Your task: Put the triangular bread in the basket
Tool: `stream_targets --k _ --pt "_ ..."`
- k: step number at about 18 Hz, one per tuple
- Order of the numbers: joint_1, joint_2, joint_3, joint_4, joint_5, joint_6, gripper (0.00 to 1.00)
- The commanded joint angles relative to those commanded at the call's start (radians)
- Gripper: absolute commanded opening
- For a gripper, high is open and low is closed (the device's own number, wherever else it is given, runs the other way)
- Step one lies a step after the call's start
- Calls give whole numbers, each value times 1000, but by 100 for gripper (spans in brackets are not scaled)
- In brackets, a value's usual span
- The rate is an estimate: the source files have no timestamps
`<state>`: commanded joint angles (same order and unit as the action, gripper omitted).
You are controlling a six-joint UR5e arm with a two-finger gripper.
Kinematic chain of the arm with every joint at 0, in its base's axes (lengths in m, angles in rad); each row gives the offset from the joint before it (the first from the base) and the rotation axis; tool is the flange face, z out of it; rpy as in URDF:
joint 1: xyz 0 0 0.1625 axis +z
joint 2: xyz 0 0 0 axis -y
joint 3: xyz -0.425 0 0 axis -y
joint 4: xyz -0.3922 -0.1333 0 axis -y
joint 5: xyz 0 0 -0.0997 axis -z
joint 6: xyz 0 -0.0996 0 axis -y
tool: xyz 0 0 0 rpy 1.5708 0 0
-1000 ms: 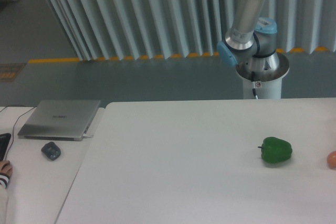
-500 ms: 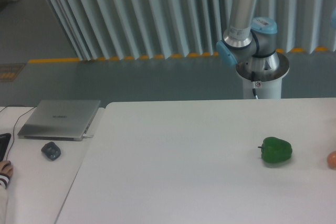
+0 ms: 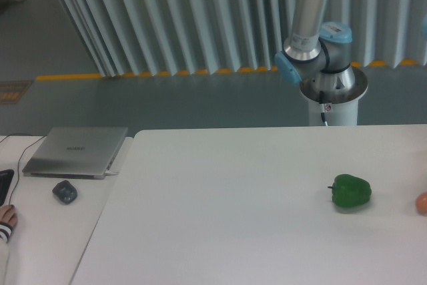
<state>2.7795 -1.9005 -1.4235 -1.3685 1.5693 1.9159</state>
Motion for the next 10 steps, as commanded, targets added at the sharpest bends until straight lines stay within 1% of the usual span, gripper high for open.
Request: stream_targets --k 2,10 --pt "5 -5 2 8 -3 -2 100" --pt "-1 -6 8 8 0 -11 100"
